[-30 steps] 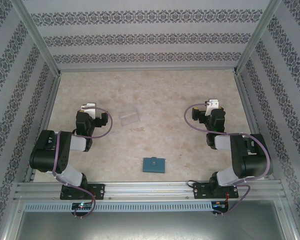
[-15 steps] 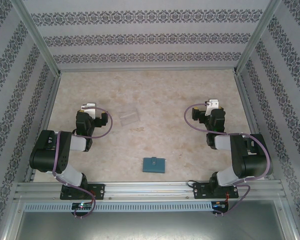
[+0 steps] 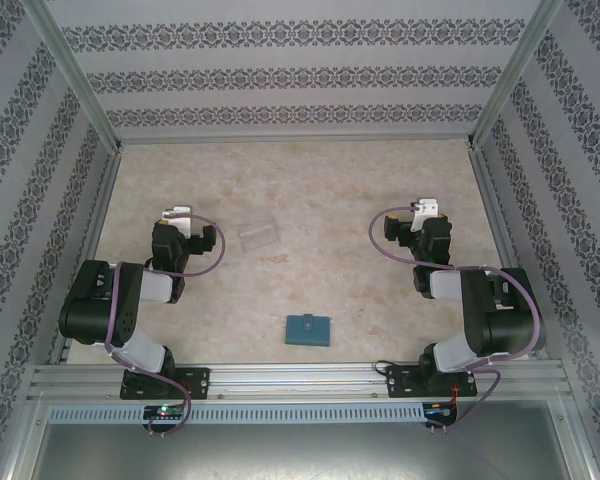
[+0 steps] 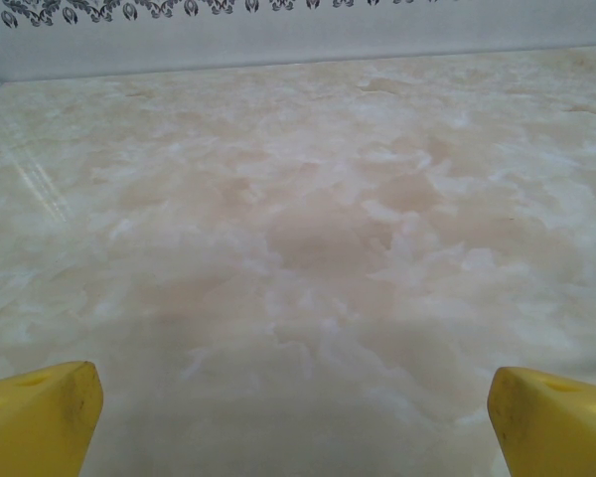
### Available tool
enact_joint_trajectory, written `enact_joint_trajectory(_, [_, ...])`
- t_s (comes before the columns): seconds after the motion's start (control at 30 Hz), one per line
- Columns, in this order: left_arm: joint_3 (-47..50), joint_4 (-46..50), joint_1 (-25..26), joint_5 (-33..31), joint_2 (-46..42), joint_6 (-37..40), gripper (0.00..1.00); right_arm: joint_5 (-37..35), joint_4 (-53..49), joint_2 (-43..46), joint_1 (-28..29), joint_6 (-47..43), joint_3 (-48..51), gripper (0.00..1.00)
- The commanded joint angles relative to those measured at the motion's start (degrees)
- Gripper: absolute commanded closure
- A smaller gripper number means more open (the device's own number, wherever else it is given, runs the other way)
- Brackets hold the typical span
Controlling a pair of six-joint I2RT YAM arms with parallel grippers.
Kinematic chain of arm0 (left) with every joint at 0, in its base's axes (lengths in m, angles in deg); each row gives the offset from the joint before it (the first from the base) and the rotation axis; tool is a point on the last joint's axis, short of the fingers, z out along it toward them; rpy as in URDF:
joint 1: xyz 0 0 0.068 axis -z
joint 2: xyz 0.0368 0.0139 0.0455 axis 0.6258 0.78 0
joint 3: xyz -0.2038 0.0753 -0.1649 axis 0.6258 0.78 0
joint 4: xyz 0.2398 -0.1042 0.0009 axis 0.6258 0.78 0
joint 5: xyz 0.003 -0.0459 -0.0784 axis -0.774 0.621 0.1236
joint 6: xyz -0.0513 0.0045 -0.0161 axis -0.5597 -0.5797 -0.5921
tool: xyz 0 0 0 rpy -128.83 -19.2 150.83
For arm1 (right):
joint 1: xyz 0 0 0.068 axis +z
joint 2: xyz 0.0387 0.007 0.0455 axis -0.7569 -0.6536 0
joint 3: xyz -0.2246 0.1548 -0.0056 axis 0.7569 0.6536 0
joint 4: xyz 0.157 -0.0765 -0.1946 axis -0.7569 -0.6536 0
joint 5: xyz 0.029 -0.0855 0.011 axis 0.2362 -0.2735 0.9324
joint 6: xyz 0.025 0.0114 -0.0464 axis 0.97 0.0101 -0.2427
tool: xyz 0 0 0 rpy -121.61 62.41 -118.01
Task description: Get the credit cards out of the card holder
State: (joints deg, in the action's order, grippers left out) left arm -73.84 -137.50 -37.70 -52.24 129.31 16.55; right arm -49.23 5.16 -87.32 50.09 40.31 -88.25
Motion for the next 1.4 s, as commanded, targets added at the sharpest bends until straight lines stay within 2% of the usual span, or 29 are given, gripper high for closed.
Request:
enact_joint_trajectory(0.0, [-0.4, 0.3, -0.7, 0.8, 0.1, -0.1, 0.0, 0.1, -0.6, 1.0, 0.6, 0.2, -0.4, 0.02])
enact_joint_trajectory(0.2, [-0.4, 0.2, -0.7, 0.4, 0.1, 0.0, 0.0, -0.2, -2.8, 2.9, 0.8, -0.2, -1.0, 0.02])
enact_joint_trajectory(0.37, [1.0, -1.3, -0.2, 0.3, -1.6, 0.8, 0.0, -0.8, -16.5, 6.8, 2.0, -0.5, -5.9, 0.02])
enact_joint_trajectory(0.47, [0.8, 2.5, 0.1, -1.9, -5.4, 0.1, 0.0, -2.6, -20.2, 8.6, 3.9, -1.8, -6.8, 0.02])
enact_joint_trajectory(0.6, [-1.8, 11.5, 0.5, -3.6, -10.8, 0.0, 0.0, -4.1, -26.7, 10.2, 6.1, -2.4, -9.2, 0.02])
enact_joint_trajectory(0.73, [-4.8, 19.9, 1.4, -9.3, -14.3, -2.5, 0.0, -5.4, -34.5, 10.8, 8.7, -3.2, -12.8, 0.02])
enact_joint_trajectory(0.8, [-6.6, 25.3, 1.7, -10.1, -15.8, -3.8, 0.0, -5.6, -38.5, 11.1, 9.8, -3.3, -14.7, 0.02])
enact_joint_trajectory(0.97, [-13.3, 41.6, 2.8, -13.4, -16.7, -8.4, 0.0, -6.4, -46.2, 11.3, 12.4, -2.9, -18.6, 0.02])
enact_joint_trajectory(1.1, [-19.8, 57.5, 3.7, -14.8, -17.1, -15.1, 0.0, -7.4, -52.3, 11.2, 14.2, -0.2, -22.2, 0.02])
enact_joint_trajectory(1.17, [-22.9, 65.1, 3.7, -12.8, -17.0, -18.6, 0.0, -7.3, -55.4, 11.4, 14.9, 1.9, -24.1, 0.02])
enact_joint_trajectory(1.37, [-29.9, 78.6, 4.4, -5.3, -15.0, -29.3, 0.0, -7.3, -63.1, 13.4, 17.6, 8.9, -28.1, 0.03])
